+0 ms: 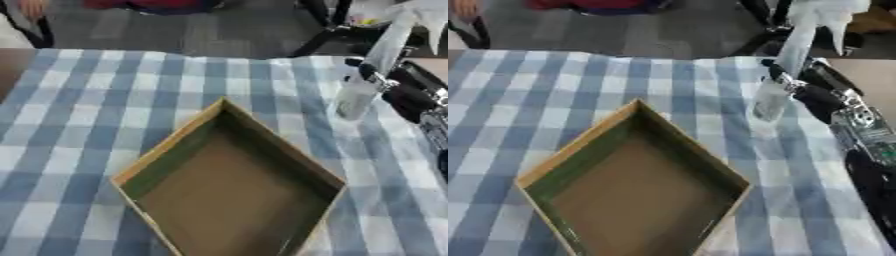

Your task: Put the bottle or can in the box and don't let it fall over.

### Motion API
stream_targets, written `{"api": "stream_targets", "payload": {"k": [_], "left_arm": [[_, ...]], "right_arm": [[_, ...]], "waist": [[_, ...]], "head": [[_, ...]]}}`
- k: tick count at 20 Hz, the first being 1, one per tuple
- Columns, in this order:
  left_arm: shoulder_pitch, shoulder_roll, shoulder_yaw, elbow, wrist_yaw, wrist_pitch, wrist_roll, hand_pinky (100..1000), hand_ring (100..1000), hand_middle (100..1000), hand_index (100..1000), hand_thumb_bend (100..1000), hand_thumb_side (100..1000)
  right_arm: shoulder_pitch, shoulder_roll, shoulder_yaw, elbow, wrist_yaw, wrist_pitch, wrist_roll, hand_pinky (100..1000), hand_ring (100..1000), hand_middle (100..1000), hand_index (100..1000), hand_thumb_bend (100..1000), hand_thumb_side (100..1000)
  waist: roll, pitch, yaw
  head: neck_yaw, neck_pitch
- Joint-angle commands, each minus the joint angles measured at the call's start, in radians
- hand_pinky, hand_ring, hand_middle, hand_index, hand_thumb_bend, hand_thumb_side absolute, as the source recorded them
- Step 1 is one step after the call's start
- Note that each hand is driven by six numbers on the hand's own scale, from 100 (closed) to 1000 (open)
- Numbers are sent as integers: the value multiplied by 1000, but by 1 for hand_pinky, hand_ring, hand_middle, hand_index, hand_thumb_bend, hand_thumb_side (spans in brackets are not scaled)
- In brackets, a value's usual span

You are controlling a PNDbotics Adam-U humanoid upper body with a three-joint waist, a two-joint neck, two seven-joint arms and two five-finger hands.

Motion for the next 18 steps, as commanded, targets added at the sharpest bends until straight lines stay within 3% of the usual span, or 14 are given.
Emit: {"api": "stream_targets", "payload": {"k": [1, 18], "left_arm": [[-9, 13, 8, -23, 1, -1, -2, 1000, 641, 772, 928, 140, 600], [-11, 8, 10, -26, -2, -2, -5, 1000, 640, 773, 927, 132, 606]], "right_arm": [[-11, -24, -5, -18, 18, -8, -4, 879, 1000, 1000, 961, 100, 360], [-5, -17, -2, -2, 67, -16, -8, 880, 1000, 1000, 962, 100, 301]], "waist": [[2, -15, 0], [-1, 4, 14]], "head": [[3, -11], [-1, -24]]}}
